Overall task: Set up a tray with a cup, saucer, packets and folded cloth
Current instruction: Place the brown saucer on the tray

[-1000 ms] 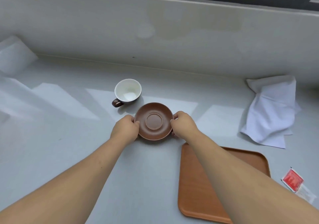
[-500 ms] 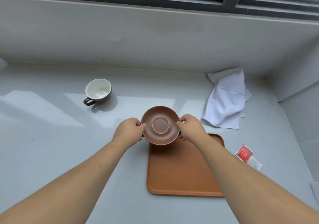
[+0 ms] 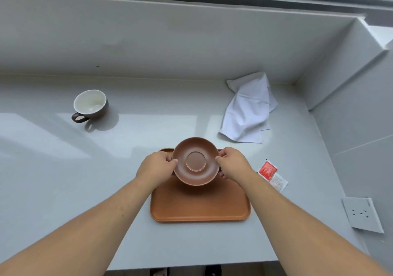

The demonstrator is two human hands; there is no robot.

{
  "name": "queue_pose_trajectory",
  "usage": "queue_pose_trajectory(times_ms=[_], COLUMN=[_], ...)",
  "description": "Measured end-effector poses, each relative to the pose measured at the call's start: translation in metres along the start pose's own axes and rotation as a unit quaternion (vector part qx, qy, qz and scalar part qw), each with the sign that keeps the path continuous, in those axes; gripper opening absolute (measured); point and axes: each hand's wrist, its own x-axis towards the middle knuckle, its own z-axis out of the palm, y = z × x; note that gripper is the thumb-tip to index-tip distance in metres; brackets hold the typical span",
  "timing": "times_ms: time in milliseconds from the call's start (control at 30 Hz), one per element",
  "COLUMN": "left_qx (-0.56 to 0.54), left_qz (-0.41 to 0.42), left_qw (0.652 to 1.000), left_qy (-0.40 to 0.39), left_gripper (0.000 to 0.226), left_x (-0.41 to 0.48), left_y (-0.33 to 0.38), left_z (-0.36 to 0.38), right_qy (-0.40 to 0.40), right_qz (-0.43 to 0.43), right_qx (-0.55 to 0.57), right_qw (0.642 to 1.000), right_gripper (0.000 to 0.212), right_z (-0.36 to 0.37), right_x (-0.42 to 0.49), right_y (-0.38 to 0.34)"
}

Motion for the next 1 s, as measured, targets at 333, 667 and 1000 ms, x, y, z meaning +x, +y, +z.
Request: queue_pose_trajectory(times_ms=[333, 667, 1000], left_qx=[0.039, 0.039, 0.047], left_qz=[-0.019, -0.019, -0.026], left_qw=[0.999, 0.999, 0.999], left_qy=[0.001, -0.002, -0.001], left_gripper=[0.031, 0.032, 0.034], left_x=[-0.016, -0.023, -0.023], left_y=[-0.011, -0.013, -0.019], left_z=[0.029, 0.043, 0.049], right_qy=[-0.041, -0.043, -0.035], right_qz=[0.009, 0.008, -0.003], right_qx=[-0.034, -0.038, -0.057], right_qw=[0.999, 0.998, 0.998], right_gripper=[0.007, 0.006, 0.017], right_z=[0.002, 0.004, 0.007], right_x=[-0.016, -0.016, -0.015], right_y=[0.032, 0.048, 0.052])
